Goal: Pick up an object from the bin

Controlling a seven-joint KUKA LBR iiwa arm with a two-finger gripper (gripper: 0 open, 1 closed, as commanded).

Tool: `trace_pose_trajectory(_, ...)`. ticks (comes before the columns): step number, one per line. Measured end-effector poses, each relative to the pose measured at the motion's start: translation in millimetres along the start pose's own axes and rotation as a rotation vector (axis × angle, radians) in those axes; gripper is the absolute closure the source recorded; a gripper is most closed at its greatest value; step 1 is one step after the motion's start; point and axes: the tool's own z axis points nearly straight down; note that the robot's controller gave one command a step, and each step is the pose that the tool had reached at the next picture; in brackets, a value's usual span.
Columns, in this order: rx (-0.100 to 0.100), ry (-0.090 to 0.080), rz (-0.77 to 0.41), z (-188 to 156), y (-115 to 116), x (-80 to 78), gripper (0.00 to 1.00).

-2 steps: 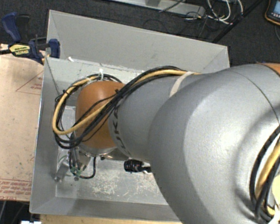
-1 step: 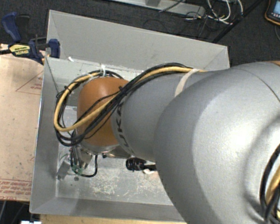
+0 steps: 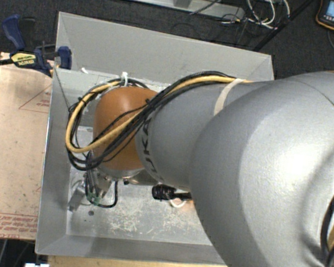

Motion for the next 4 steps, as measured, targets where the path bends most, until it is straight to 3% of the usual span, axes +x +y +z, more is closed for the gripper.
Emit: trace_pose_trajectory(4,0.003,0.002,-0.002,-41,0,0.6,1.0)
